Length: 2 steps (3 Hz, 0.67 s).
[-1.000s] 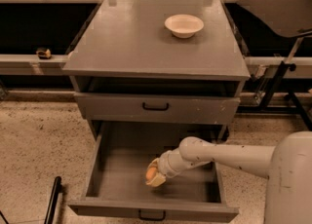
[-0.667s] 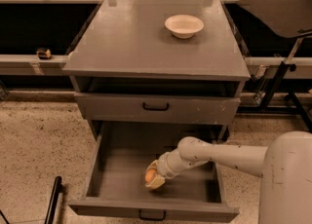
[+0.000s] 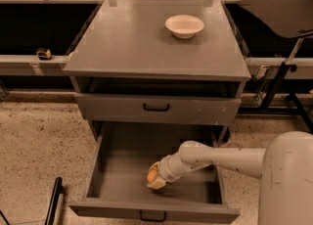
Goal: Place orange into middle drawer
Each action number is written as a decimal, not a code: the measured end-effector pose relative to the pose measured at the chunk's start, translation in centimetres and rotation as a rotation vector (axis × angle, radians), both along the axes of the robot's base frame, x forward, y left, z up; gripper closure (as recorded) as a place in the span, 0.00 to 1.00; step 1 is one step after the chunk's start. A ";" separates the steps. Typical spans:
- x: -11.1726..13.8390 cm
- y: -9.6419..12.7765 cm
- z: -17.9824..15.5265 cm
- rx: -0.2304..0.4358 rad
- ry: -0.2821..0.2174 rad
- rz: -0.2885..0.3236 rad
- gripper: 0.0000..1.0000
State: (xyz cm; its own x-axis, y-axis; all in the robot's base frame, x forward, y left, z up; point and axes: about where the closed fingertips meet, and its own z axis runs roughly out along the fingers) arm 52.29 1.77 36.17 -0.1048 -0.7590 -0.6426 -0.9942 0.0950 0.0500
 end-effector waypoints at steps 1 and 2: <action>0.0 0.0 0.0 0.000 0.000 0.000 0.12; 0.0 0.0 0.0 0.000 0.000 0.000 0.00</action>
Offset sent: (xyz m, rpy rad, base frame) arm 0.0000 0.0000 0.0000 0.0000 0.0000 0.0000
